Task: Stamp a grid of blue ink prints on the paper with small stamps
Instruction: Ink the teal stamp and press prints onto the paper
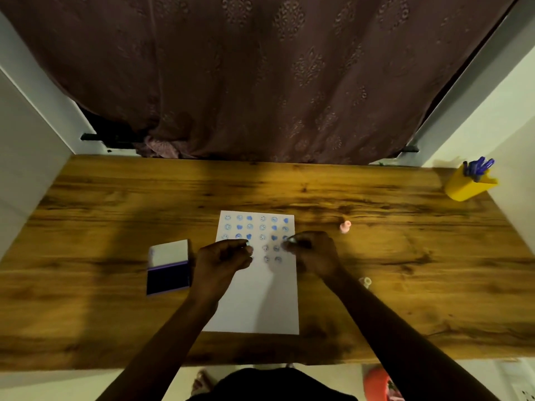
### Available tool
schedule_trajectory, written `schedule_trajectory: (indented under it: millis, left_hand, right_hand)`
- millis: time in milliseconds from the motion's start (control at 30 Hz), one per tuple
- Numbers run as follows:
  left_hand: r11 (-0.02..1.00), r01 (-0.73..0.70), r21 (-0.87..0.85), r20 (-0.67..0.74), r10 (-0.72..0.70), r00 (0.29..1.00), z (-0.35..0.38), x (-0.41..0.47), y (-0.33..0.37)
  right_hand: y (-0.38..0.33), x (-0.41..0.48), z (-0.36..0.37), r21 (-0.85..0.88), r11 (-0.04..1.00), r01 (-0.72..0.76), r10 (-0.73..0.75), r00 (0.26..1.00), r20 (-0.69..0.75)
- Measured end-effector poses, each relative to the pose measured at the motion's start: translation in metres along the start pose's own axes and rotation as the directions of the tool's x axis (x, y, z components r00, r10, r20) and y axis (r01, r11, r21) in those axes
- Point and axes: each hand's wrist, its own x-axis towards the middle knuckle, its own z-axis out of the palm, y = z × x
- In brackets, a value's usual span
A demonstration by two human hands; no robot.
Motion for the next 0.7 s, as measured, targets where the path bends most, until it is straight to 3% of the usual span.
schedule_trajectory:
  millis: [67, 200, 467, 700]
  left_hand:
    - [1.000, 0.017, 0.005, 0.017, -0.017, 1.000, 0.003, -0.002, -0.004]
    - [0.999, 0.031, -0.013, 0.098, -0.030, 0.995, 0.021, -0.014, -0.007]
    - [0.998, 0.008, 0.061, 0.310, -0.026, 0.950, 0.068, -0.031, -0.004]
    - [0.998, 0.002, 0.058, 0.375, -0.024, 0.927, 0.092, -0.033, -0.004]
  right_hand:
    - [-0.006, -0.017, -0.016, 0.359, 0.931, -0.068, 0.084, 0.996, -0.028]
    - [0.000, -0.048, -0.037, 0.555, 0.831, -0.046, 0.056, 0.998, -0.001]
    - [0.032, -0.079, -0.043, 0.504, 0.862, 0.046, -0.067, 0.997, 0.024]
    - [0.047, -0.079, -0.060, 0.471, 0.871, 0.138, -0.152, 0.988, -0.009]
